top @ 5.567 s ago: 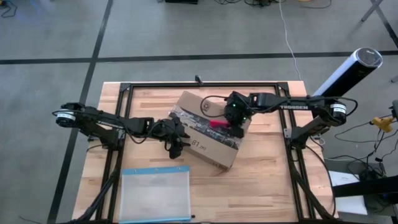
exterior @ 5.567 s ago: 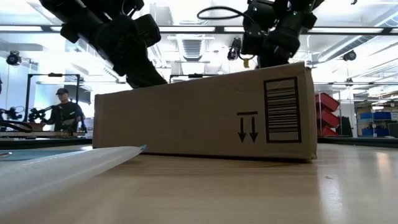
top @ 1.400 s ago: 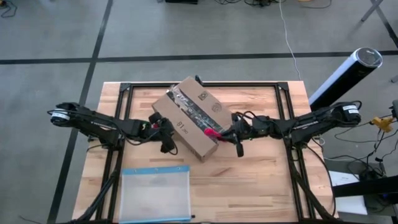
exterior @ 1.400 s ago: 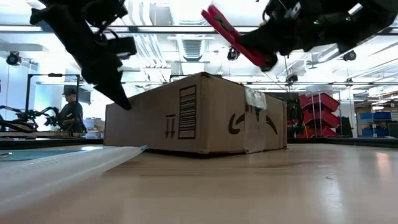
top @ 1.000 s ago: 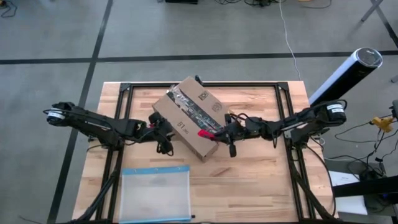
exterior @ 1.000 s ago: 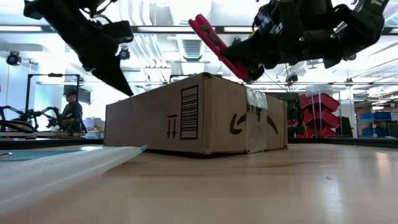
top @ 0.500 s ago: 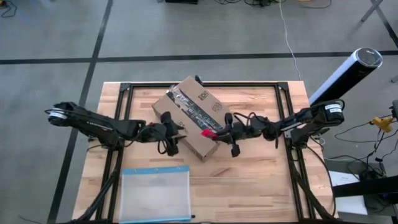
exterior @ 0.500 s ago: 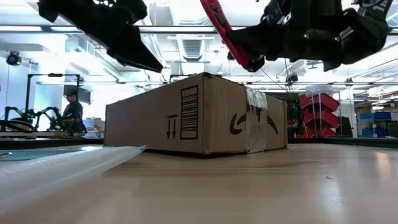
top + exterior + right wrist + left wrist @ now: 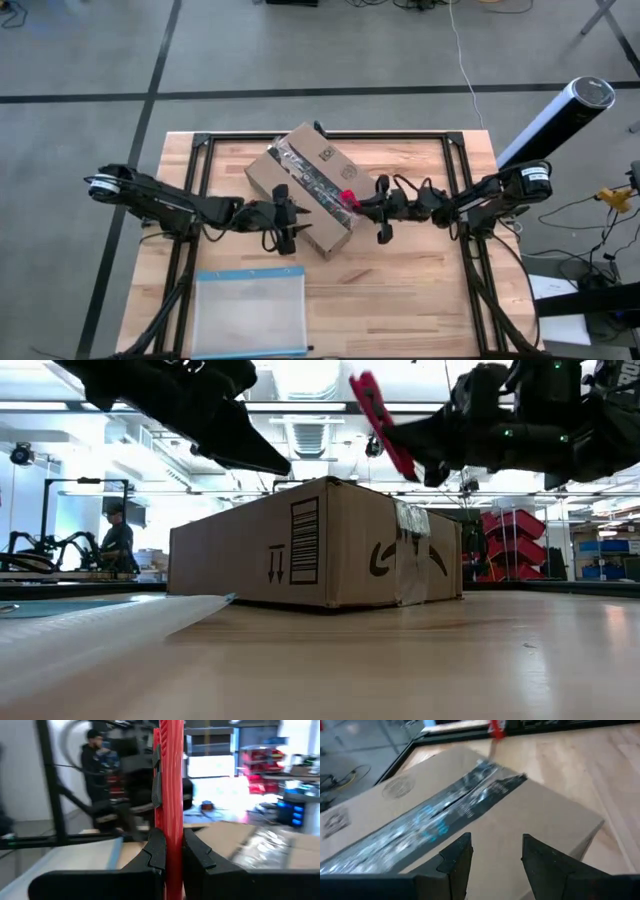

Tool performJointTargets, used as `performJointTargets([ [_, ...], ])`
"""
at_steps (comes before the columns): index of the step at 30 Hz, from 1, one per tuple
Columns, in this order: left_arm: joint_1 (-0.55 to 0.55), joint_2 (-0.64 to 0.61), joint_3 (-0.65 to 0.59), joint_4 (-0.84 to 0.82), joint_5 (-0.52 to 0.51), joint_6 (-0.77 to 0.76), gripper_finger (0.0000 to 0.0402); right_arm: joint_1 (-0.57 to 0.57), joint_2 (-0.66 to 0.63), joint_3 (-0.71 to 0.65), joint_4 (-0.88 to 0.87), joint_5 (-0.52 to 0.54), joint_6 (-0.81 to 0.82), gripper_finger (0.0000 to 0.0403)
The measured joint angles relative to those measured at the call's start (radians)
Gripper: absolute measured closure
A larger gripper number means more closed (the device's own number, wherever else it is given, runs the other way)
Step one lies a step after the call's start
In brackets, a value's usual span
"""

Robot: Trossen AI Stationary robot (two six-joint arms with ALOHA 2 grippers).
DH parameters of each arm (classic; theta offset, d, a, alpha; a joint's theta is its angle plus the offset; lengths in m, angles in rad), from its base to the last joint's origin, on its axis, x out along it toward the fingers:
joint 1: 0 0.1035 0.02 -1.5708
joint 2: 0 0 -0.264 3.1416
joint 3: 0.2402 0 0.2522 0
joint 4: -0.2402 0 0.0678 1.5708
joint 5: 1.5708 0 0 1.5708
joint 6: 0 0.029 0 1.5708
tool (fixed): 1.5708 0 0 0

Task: Unpack boxes
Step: Break down the box using the red cutter

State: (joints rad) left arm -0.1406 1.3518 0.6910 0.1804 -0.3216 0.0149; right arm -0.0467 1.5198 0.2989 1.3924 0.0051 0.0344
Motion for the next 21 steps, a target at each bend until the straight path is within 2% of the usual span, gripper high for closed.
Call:
performJointTargets([
  [7, 0.0, 0.041, 0.0, 0.003, 0.023, -0.024, 0.0246, 0.0, 0.062, 0.0, -0.006, 0.13, 0.014, 0.0389],
  [12, 0.0, 0.049, 0.0, -0.049, 0.07, -0.057, 0.0246, 0.0, 0.095, 0.003, 0.005, 0.13, 0.073, 0.0389],
  [21, -0.001, 0.011, 0.005, -0.239, 0.076, -0.17, 0.0246, 0.053, 0.1, 0.042, -0.016, 0.067, 0.132, 0.0389],
])
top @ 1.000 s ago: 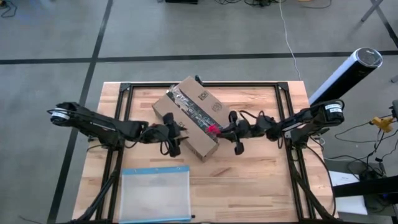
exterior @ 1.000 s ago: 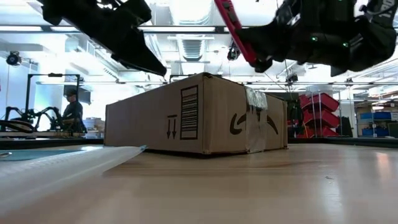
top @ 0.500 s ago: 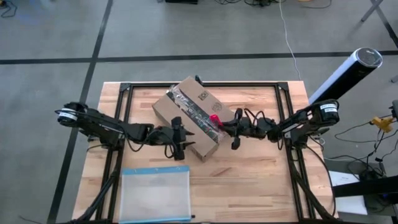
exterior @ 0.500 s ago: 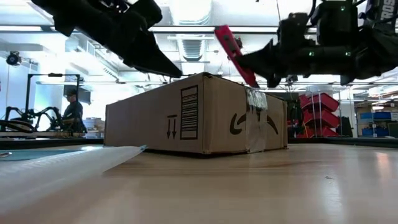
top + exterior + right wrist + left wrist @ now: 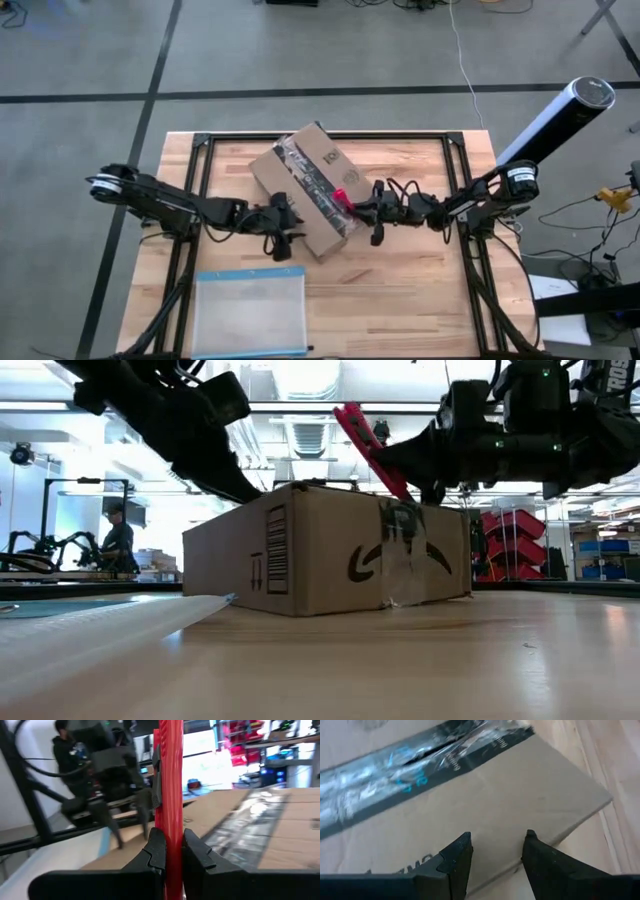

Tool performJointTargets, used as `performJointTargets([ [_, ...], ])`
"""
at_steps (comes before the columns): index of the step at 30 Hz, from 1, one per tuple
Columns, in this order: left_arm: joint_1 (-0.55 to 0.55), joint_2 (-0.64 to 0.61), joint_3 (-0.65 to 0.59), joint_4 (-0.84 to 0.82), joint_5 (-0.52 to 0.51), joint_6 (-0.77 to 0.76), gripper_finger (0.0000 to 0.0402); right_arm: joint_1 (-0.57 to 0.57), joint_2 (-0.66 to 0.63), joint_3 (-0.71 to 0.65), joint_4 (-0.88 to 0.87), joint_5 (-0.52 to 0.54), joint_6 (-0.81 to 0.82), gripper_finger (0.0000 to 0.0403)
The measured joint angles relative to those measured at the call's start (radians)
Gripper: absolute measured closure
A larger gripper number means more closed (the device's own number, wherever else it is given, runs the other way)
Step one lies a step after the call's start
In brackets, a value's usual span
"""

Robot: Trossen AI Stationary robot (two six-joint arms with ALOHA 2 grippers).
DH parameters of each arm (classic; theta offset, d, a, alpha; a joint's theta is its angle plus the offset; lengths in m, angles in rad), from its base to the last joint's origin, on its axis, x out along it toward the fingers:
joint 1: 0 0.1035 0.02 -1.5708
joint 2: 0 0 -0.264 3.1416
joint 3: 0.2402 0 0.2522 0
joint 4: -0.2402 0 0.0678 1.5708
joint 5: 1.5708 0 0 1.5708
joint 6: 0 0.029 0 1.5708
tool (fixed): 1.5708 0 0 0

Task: Unpack boxes
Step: Break down the box using the red cutter

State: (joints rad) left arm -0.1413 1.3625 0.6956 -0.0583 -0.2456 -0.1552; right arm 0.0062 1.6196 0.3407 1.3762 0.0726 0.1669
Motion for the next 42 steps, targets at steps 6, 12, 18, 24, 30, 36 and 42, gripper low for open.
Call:
performJointTargets([
  [6, 0.0, -0.015, 0.0, -0.032, -0.001, -0.002, 0.0246, 0.02, 0.001, 0.058, -0.066, -0.03, -0.012, 0.0389],
  [12, 0.0, -0.06, -0.002, -0.123, -0.004, -0.009, 0.0246, 0.022, 0.001, 0.097, -0.075, -0.108, -0.05, 0.0389],
  [18, 0.001, -0.125, -0.008, -0.162, -0.01, -0.002, 0.0246, 0.022, 0.002, 0.132, -0.096, -0.171, -0.073, 0.0389],
  [24, 0.001, -0.164, -0.009, -0.008, -0.035, 0.066, 0.0246, 0.022, 0.002, 0.143, -0.094, -0.182, -0.115, 0.0389],
  [30, 0.001, -0.151, -0.008, 0.199, -0.035, 0.161, 0.0246, 0.022, 0.002, 0.154, -0.095, -0.182, -0.142, 0.0389],
  [36, 0.001, -0.087, -0.008, 0.427, 0.005, 0.242, 0.0246, 0.022, 0.002, 0.18, -0.141, -0.186, -0.161, 0.0389],
  [42, 0.003, -0.018, -0.006, 0.584, 0.009, 0.276, 0.0246, 0.022, 0.002, 0.197, -0.175, -0.202, -0.167, 0.0389],
])
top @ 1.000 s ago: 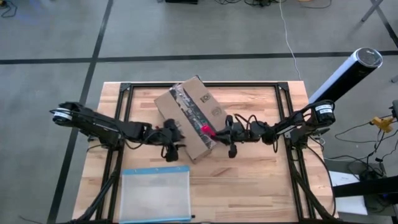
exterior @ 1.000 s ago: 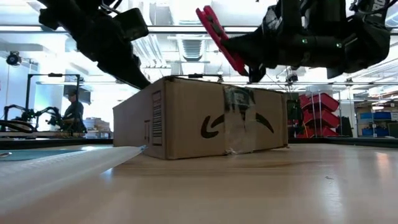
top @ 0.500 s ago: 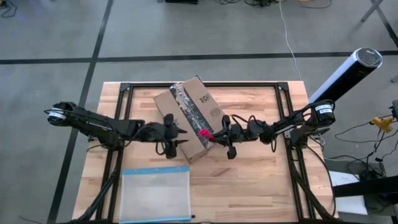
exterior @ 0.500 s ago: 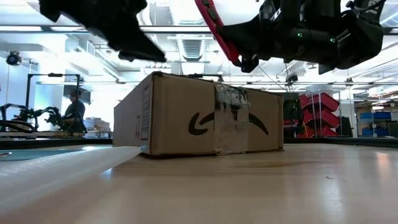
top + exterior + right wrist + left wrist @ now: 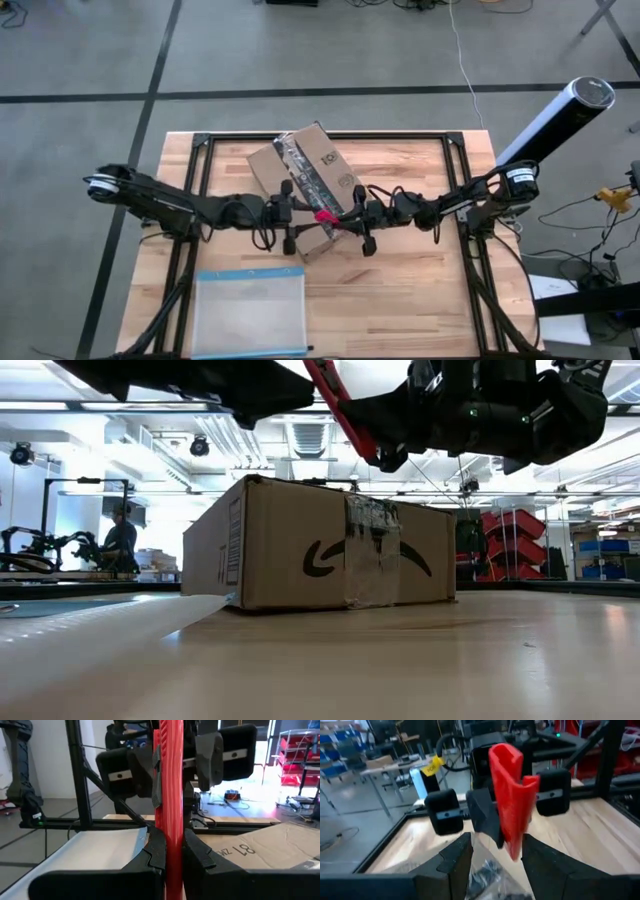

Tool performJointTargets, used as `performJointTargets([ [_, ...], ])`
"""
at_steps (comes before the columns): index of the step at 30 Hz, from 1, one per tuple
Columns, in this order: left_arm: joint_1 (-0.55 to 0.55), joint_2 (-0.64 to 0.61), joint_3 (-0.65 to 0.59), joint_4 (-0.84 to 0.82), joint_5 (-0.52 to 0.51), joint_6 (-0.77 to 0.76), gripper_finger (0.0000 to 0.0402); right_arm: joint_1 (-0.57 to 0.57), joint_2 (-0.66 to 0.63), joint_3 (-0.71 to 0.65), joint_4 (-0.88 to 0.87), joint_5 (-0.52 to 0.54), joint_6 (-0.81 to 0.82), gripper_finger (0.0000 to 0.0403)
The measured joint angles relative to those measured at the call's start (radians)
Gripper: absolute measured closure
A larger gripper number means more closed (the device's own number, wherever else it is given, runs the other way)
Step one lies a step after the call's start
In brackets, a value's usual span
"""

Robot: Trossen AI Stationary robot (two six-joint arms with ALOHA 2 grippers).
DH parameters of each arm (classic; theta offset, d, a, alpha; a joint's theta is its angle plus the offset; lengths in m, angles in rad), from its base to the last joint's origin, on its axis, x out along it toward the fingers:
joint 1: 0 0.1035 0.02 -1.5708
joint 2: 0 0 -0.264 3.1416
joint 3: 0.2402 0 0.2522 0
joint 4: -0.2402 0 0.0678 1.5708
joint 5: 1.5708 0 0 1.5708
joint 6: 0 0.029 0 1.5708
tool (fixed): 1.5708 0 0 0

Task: Unpack boxes
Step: Break down the box using the red cutter

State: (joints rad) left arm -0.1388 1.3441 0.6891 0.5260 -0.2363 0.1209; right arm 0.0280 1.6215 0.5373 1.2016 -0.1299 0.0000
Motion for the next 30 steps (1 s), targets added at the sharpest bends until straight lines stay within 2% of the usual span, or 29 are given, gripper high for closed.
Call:
performJointTargets([
  [9, 0.005, 0.04, 0.001, 0.125, 0.124, 0.002, 0.0246, 0.0, 0.0, 0.0, -0.019, -0.001, 0.006, 0.0389],
  [16, 0.016, 0.046, 0.001, 0.177, 0.125, 0.001, 0.0246, 0.0, 0.0, 0.002, -0.026, -0.001, 0.006, 0.0389],
  [26, 0.033, 0.057, 0.002, 0.199, 0.125, -0.024, 0.0246, 0.0, 0.0, 0.073, -0.122, -0.003, -0.028, 0.0389],
  [30, 0.033, 0.071, 0.002, 0.2, 0.107, -0.042, 0.0258, -0.001, 0.0, 0.076, -0.132, -0.008, -0.029, 0.0389],
])
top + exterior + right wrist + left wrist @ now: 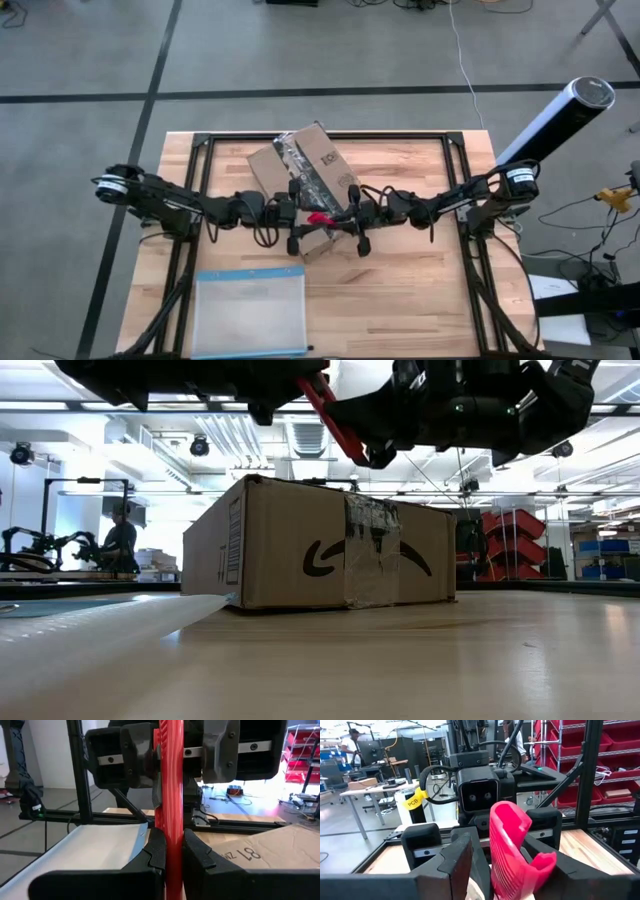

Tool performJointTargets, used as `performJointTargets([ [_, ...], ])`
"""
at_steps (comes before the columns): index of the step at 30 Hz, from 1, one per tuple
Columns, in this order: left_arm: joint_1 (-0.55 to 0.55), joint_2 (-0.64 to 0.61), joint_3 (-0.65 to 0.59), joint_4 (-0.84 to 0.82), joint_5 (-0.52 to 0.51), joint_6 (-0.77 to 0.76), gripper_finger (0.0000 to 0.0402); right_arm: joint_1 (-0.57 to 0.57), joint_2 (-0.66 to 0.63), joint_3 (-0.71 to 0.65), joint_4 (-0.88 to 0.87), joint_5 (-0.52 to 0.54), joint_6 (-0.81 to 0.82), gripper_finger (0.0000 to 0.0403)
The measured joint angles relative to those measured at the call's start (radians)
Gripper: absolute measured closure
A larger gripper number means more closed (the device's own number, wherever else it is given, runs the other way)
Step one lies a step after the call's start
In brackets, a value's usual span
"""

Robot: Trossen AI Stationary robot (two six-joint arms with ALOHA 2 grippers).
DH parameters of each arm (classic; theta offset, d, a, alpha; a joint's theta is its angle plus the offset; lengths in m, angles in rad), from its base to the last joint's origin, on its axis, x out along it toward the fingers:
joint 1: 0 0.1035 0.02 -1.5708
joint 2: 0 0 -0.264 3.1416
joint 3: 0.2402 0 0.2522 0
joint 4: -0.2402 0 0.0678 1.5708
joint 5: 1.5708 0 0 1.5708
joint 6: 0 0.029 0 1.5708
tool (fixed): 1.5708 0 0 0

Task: Unpack boxes
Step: Break down the box using the red cutter

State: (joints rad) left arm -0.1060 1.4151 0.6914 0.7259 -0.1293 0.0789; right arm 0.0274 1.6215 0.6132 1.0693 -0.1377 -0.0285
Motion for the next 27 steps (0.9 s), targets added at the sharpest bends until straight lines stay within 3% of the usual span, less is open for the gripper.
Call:
performJointTargets([
  [8, 0.012, 0.005, 0.0, 0.0, -0.018, -0.021, 0.037, -0.002, 0.0, 0.0, -0.011, 0.022, -0.013, 0.0389],
  [17, 0.015, 0.003, 0.0, -0.047, -0.017, -0.012, 0.037, -0.008, 0.0, 0.001, -0.063, 0.014, -0.008, 0.0382],
  [27, 0.016, 0.002, 0.041, -0.157, -0.014, 0.022, 0.037, -0.016, 0.0, 0.045, -0.194, -0.01, 0.055, 0.0268],
])
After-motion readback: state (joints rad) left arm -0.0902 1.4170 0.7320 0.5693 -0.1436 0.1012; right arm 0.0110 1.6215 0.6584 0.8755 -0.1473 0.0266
